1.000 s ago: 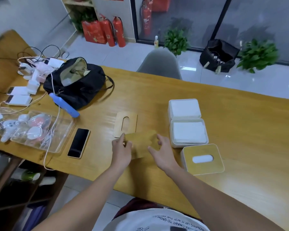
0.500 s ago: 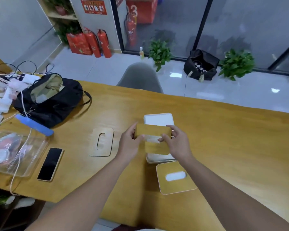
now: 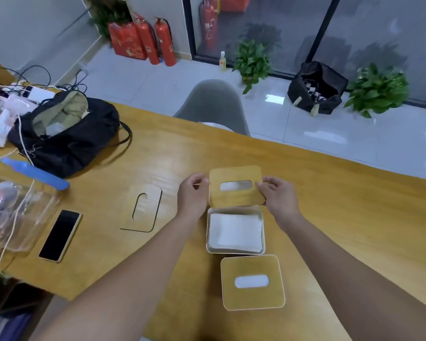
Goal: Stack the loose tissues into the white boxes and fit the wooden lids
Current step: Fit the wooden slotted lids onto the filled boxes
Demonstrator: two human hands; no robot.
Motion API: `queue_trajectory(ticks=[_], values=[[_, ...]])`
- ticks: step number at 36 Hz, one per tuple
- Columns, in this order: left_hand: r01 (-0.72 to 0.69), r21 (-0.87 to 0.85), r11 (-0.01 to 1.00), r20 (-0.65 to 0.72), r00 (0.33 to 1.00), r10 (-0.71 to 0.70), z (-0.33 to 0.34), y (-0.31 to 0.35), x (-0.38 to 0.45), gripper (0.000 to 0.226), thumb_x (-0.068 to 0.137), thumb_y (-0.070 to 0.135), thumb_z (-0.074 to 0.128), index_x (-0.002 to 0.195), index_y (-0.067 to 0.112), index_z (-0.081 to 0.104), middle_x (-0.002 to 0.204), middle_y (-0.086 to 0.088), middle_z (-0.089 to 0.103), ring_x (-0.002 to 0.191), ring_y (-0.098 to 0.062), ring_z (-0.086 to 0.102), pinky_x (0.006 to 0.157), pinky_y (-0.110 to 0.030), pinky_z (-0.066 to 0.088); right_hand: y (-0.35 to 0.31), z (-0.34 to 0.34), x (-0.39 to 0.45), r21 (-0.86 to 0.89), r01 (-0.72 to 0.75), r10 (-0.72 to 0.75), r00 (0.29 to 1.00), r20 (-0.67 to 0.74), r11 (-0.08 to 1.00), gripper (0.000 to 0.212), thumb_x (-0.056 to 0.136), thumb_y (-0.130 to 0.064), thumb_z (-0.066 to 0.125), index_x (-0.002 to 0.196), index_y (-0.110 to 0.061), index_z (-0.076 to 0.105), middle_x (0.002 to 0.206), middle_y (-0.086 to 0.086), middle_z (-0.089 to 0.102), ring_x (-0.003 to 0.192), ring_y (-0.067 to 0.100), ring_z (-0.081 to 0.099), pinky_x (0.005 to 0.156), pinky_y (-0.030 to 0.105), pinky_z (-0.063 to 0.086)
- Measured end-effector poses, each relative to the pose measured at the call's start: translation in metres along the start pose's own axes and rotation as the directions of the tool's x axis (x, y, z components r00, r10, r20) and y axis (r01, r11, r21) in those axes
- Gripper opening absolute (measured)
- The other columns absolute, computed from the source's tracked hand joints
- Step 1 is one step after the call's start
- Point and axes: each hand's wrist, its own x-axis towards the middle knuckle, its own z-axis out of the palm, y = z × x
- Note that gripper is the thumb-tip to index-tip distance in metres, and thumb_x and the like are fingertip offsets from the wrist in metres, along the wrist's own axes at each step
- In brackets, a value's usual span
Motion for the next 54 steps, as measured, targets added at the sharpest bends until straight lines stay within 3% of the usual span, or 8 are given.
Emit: queue_trajectory(ticks=[8, 13, 20, 28, 37, 42, 49, 54], values=[[0.077, 0.03, 0.997, -0.015, 0.997, -0.077, 0.011, -0.014, 0.011, 0.035, 0.108, 0.029, 0.059, 0.138, 0.024, 0.075, 0.118, 0.016, 0.073, 0.109, -0.008, 0.068, 0.079, -0.013, 0.045, 0.003, 0.009, 0.02, -0.045, -0.022, 0.021, 0.999, -0.026, 0.999, 0.007, 0.104, -0.019, 0.075, 0.099, -0.023, 0.077, 0.075, 0.005, 0.062, 0.072, 0.02, 0.052, 0.066, 0.04, 0.049], [0.054, 0.048, 0.997, 0.011, 0.998, -0.055, 0.022, -0.021, 0.011, 0.028, 0.11, 0.025, 0.054, 0.111, 0.011, 0.079, 0.077, 0.0, 0.068, 0.06, -0.015, 0.044, 0.057, -0.022, 0.036, 0.011, 0.019, 0.024, -0.092, -0.021, 0.02, 1.0, -0.021, 0.996, 0.008, 0.105, -0.018, 0.073, 0.111, -0.014, 0.078, 0.072, 0.001, 0.055, 0.062, 0.014, 0.043, 0.06, 0.031, 0.04], [-0.022, 0.103, 0.994, 0.027, 0.999, 0.019, 0.023, -0.023, 0.013, 0.026, 0.11, 0.021, 0.056, 0.09, 0.025, 0.072, 0.087, 0.002, 0.067, 0.077, -0.014, 0.051, 0.074, -0.033, 0.044, 0.021, 0.023, 0.022, -0.168, 0.001, -0.015, 0.997, -0.081, 0.986, 0.004, 0.103, -0.022, 0.076, 0.105, -0.02, 0.078, 0.061, -0.01, 0.06, 0.047, 0.007, 0.044, 0.057, 0.031, 0.042], [-0.026, 0.103, 0.994, 0.023, 0.999, 0.023, 0.024, -0.021, 0.014, 0.034, 0.109, 0.023, 0.066, 0.141, 0.027, 0.074, 0.112, 0.012, 0.076, 0.085, -0.001, 0.064, 0.074, -0.014, 0.046, 0.029, 0.019, 0.022, -0.175, 0.009, -0.028, 0.994, -0.104, 0.984, 0.004, 0.103, -0.026, 0.075, 0.106, -0.024, 0.075, 0.055, -0.017, 0.052, 0.048, 0.005, 0.043, 0.059, 0.03, 0.043], [-0.024, 0.065, 0.998, 0.014, 1.0, 0.023, 0.024, -0.023, 0.018, 0.034, 0.106, 0.026, 0.072, 0.14, 0.03, 0.076, 0.11, 0.014, 0.077, 0.084, 0.009, 0.066, 0.069, -0.001, 0.047, 0.026, 0.02, 0.021, -0.176, 0.03, -0.053, 0.991, -0.125, 0.984, 0.015, 0.103, -0.029, 0.076, 0.114, -0.02, 0.074, 0.067, -0.016, 0.068, 0.054, 0.01, 0.055, 0.062, 0.031, 0.049], [0.008, 0.025, 1.0, 0.013, 1.0, -0.008, 0.024, -0.024, 0.019, 0.035, 0.106, 0.028, 0.072, 0.14, 0.03, 0.075, 0.118, 0.011, 0.077, 0.105, -0.008, 0.07, 0.092, -0.025, 0.06, 0.024, 0.021, 0.015, -0.276, 0.116, -0.164, 0.974, -0.159, 0.954, 0.017, 0.102, -0.026, 0.076, 0.119, -0.02, 0.075, 0.083, -0.008, 0.077, 0.073, 0.013, 0.07, 0.07, 0.034, 0.053], [-0.03, 0.109, 0.994, 0.004, 1.0, 0.03, 0.025, -0.021, 0.017, 0.035, 0.112, 0.029, 0.063, 0.146, 0.027, 0.072, 0.126, 0.012, 0.076, 0.101, -0.008, 0.071, 0.09, -0.028, 0.061, 0.032, 0.021, 0.014, -0.499, 0.278, -0.377, 0.92, -0.108, 0.821, 0.016, 0.106, -0.011, 0.068, 0.103, -0.011, 0.084, 0.094, 0.008, 0.071, 0.098, 0.029, 0.06, 0.086, 0.04, 0.048], [-0.089, 0.271, 0.958, -0.017, 0.995, 0.097, 0.028, -0.02, 0.018, 0.035, 0.114, 0.027, 0.057, 0.146, 0.024, 0.07, 0.112, 0.011, 0.07, 0.091, -0.003, 0.065, 0.077, -0.018, 0.05, 0.038, 0.024, 0.017, -0.504, 0.284, -0.386, 0.916, -0.108, 0.816, 0.038, 0.102, 0.0, 0.061, 0.066, -0.012, 0.062, 0.076, 0.013, 0.062, 0.085, 0.026, 0.058, 0.072, 0.043, 0.049]])
